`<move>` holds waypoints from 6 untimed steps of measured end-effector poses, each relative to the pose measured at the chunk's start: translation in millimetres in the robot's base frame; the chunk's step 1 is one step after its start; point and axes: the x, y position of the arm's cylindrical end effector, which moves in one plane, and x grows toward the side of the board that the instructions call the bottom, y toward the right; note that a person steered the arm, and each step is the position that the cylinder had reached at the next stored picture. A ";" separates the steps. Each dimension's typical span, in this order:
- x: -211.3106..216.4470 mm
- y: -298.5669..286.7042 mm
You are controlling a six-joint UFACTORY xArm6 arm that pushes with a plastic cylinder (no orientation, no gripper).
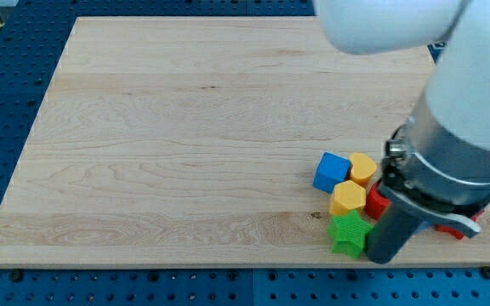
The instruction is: Move the green star bottom left of the hexagon
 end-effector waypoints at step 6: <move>-1.3 13.0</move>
